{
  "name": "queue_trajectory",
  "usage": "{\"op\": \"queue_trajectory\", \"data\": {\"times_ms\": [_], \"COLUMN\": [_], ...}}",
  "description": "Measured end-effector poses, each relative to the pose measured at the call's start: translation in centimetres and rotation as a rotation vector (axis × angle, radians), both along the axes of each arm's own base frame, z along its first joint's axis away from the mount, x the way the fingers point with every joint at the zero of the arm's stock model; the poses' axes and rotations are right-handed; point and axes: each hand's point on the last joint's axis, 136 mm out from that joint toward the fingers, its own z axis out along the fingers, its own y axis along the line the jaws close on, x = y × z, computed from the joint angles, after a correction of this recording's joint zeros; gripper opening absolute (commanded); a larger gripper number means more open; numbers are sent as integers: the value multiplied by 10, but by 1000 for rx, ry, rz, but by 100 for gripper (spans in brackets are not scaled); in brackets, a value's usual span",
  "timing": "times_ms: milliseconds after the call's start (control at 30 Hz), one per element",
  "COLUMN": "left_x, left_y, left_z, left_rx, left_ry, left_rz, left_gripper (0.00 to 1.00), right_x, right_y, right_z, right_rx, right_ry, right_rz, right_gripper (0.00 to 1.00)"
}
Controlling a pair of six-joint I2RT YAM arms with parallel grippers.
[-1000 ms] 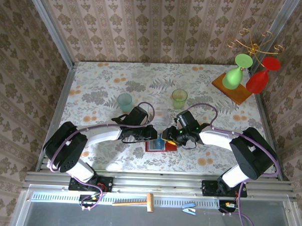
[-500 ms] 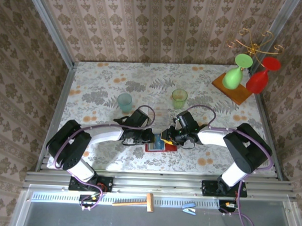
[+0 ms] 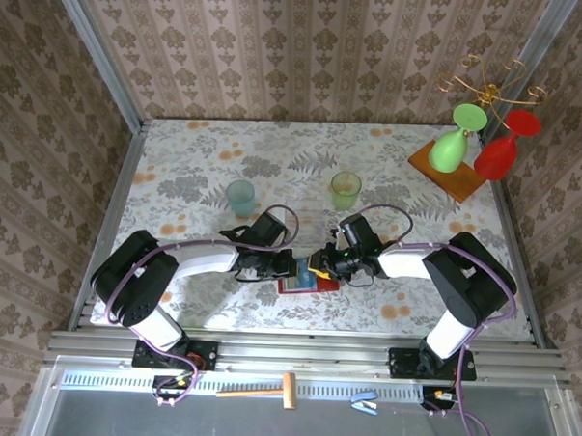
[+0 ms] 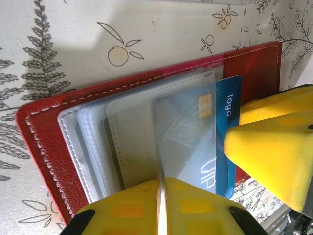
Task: Take the credit cards out of the card holder
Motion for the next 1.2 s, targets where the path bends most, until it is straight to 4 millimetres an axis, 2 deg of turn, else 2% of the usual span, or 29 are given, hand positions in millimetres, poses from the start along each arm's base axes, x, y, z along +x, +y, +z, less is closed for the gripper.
{"op": "queue_trajectory", "data": {"times_ms": [467,1200], "left_x": [1,2], "left_y": [1,2], "left_z": [-1,0], "left_rx": [6,13], "left_ry": [-6,-15], "left_rz": [1,3], "left_gripper": [13,15], "right_x": [-1,-2], "right_y": [-3,-22], "right_z": [-3,13], "right_rx": [-2,-8], "right_ry": [2,-43], "right_rz": [-6,-30], "right_gripper": [13,11]}}
